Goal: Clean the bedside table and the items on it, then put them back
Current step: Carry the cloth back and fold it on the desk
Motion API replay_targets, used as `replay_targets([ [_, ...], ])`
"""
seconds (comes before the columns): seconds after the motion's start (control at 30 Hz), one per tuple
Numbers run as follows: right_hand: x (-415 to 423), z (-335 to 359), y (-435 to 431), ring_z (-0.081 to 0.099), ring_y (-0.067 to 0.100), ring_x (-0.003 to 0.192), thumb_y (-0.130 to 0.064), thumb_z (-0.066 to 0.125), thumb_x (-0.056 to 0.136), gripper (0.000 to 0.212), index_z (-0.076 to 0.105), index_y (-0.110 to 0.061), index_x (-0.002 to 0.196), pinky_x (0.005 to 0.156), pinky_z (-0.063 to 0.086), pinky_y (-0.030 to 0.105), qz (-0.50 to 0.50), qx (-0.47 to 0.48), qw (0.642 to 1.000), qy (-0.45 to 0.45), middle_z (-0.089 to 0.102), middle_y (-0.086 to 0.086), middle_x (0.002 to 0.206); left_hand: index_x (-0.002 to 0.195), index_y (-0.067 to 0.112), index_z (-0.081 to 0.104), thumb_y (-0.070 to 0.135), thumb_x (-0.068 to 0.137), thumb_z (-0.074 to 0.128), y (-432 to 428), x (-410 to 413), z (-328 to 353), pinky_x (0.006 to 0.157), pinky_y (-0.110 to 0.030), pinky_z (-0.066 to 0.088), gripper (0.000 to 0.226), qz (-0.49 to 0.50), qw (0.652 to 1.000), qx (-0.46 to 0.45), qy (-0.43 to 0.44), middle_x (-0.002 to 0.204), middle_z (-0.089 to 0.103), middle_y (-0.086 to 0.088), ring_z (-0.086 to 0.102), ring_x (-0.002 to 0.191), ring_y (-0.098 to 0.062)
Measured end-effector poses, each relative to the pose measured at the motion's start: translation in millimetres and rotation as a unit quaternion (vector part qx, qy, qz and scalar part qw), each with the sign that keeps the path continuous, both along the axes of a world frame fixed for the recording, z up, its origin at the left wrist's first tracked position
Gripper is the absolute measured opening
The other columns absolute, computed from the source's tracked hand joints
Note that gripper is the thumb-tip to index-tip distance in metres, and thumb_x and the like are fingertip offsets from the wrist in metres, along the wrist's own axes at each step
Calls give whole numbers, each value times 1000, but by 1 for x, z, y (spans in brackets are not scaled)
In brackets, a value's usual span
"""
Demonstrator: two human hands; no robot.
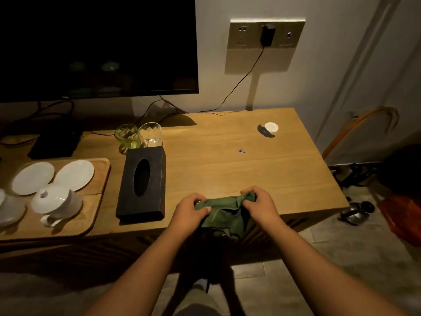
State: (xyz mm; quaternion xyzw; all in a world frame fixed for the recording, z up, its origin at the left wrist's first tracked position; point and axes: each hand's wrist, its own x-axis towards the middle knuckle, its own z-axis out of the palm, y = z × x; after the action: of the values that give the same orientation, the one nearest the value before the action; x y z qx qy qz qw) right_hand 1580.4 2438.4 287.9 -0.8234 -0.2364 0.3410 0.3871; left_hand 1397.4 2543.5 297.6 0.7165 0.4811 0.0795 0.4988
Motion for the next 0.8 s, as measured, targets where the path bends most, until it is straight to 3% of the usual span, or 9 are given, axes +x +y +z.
replay_targets([
  [0.23,25,-39,69,63,24,78,-4,60,82,8,63,-11,86,69,51,36,-41,-75,996,-24,67,6,82,80,21,59,11,80,68,89,52,-47,62,-28,42,13,-53,997,-21,48,80,63,3,60,79,-19],
  [0.33,34,-51,88,62,23,75,-7,60,82,5,62,-11,85,65,49,34,-21,-104,993,-54,67,5,81,85,18,59,14,83,66,114,62,-66,65,-28,37,9,-122,988,31,85,88,61,-1,57,86,-20],
  [0.43,37,-60,95,61,25,74,-10,60,81,5,60,-10,85,61,44,31,-5,-136,987,-80,66,6,80,97,15,63,22,86,66,129,63,-76,79,-29,35,14,-179,966,120,144,99,53,-6,48,97,-23],
  [0.63,34,-68,101,58,26,79,-16,59,82,14,52,-14,95,65,45,34,-13,-160,983,-89,62,7,87,90,15,58,20,80,67,130,65,-80,74,-31,38,15,-156,967,136,151,91,49,-3,49,92,-26],
  [0.7,34,-69,97,52,23,82,-20,60,83,19,52,-15,99,66,39,31,-17,-150,982,-110,56,6,92,99,14,56,18,80,63,130,74,-73,77,-35,42,21,-186,947,164,202,99,50,-8,48,96,-29],
  [0.8,31,-61,76,55,18,82,-24,59,86,21,54,-18,106,64,36,26,-108,-121,984,-79,58,-1,88,111,18,50,21,83,60,121,96,-57,85,-40,40,30,-249,909,226,247,110,47,-8,42,104,-28],
])
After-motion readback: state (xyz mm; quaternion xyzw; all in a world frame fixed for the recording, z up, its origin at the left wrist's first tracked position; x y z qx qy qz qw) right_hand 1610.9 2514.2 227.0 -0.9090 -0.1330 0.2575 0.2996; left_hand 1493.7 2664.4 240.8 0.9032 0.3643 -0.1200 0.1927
